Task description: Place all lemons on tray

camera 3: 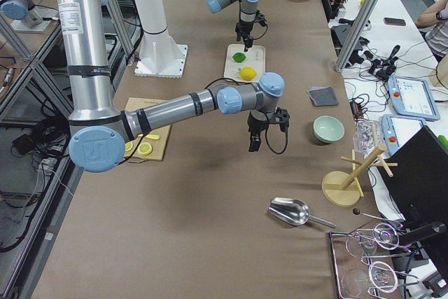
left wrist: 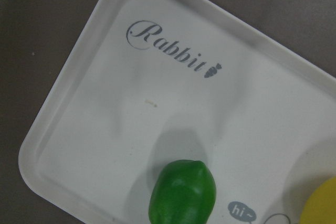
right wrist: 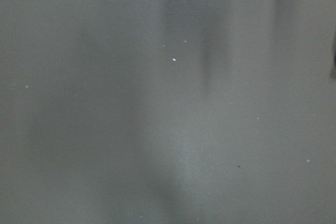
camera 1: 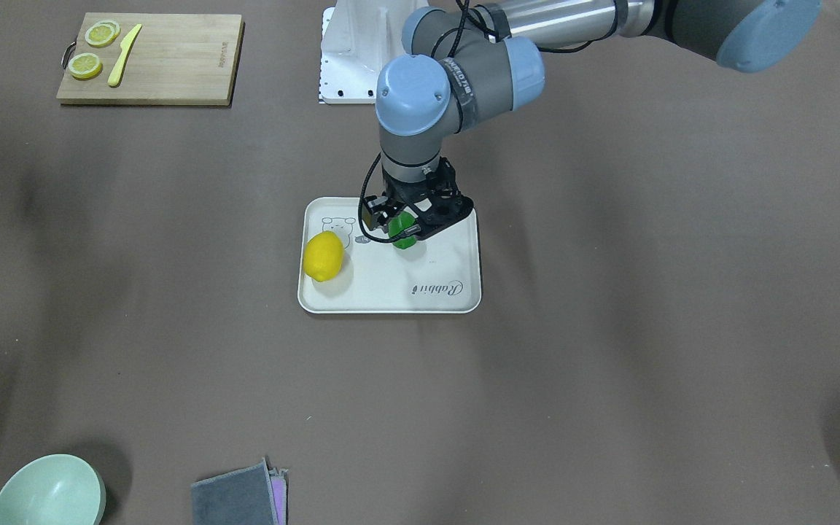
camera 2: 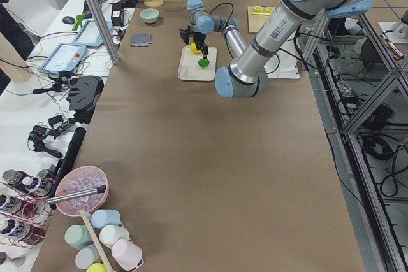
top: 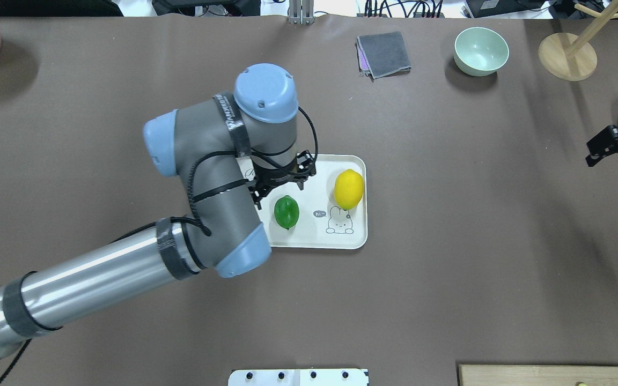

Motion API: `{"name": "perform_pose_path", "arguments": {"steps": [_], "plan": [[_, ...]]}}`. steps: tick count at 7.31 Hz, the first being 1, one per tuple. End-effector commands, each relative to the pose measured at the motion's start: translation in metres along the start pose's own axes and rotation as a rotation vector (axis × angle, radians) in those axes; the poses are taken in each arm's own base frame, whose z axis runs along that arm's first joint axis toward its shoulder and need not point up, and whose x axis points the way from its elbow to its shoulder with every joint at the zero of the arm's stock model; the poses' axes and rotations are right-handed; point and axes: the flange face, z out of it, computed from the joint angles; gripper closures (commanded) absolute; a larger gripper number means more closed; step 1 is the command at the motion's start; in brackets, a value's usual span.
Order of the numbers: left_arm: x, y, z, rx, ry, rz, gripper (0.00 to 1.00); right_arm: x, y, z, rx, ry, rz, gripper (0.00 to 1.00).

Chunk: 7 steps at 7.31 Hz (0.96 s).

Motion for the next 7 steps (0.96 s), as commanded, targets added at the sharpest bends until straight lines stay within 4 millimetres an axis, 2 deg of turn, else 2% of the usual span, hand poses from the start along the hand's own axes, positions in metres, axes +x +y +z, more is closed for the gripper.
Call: {"name": "perform_pose_path", "arguments": {"steps": [1,2,3,4,5,7], "plan": [[-0.093,-0.070,-0.015,0.016,-0.048,0.131,0.02,0.058,0.002,-0.006,-0.005,-0.038,0.090,0.01],[-0.131,-0.121,-0.027,0.010,-0.055,0.165,0.02,0.073,0.000,-0.006,-0.001,-0.027,0.027,0.01],[-0.178,-0.176,-0.047,-0.009,-0.042,0.206,0.02,0.091,-0.001,-0.007,0.002,-0.028,0.031,0.01],[-0.223,-0.223,-0.074,-0.023,-0.009,0.219,0.02,0.114,-0.003,-0.006,-0.002,-0.034,0.081,0.01],[-0.276,-0.262,-0.100,-0.028,0.021,0.240,0.02,0.128,0.000,-0.012,0.009,-0.043,0.101,0.01],[-0.393,-0.315,-0.152,-0.034,-0.027,0.356,0.02,0.153,0.009,-0.011,0.011,-0.035,0.095,0.01]]}}
